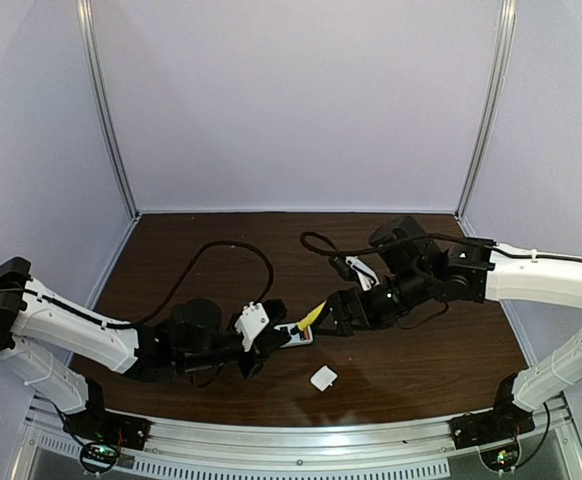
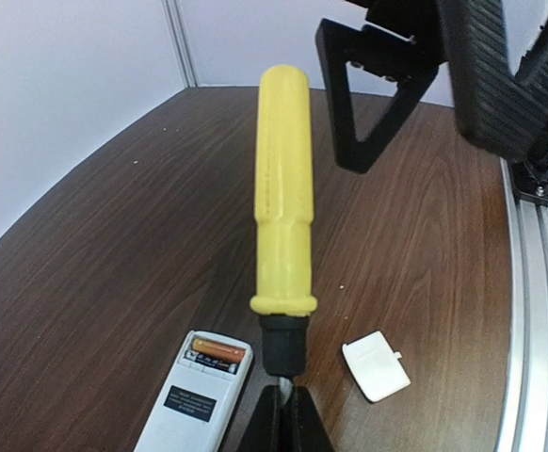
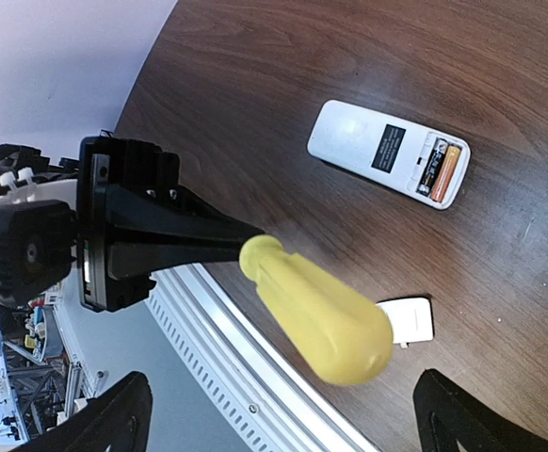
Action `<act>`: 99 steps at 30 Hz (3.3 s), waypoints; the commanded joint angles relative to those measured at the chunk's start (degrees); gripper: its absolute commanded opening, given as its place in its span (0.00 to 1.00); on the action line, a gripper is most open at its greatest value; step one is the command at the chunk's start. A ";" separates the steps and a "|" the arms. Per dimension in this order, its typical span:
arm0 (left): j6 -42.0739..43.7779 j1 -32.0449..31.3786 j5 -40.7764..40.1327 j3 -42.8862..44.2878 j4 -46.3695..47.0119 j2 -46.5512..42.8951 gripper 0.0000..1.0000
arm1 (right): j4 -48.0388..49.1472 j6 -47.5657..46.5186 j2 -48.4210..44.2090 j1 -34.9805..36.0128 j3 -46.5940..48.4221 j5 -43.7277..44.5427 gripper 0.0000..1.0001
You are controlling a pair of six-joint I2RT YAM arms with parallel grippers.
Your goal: Unload the batteries from the remote control
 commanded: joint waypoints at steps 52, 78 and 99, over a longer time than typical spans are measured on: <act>2.00 -3.09 1.39 -0.05 1.68 -0.87 0.00 | 5.37 0.01 6.87 -1.60 0.62 -7.33 0.37; 1.89 -3.09 0.68 0.21 1.41 -0.68 0.00 | 5.40 0.05 7.38 -0.63 0.33 -7.72 0.12; 2.17 -3.10 -1.65 -2.30 4.54 -2.06 0.72 | 5.46 -2.11 5.41 -0.37 -1.21 -4.81 0.00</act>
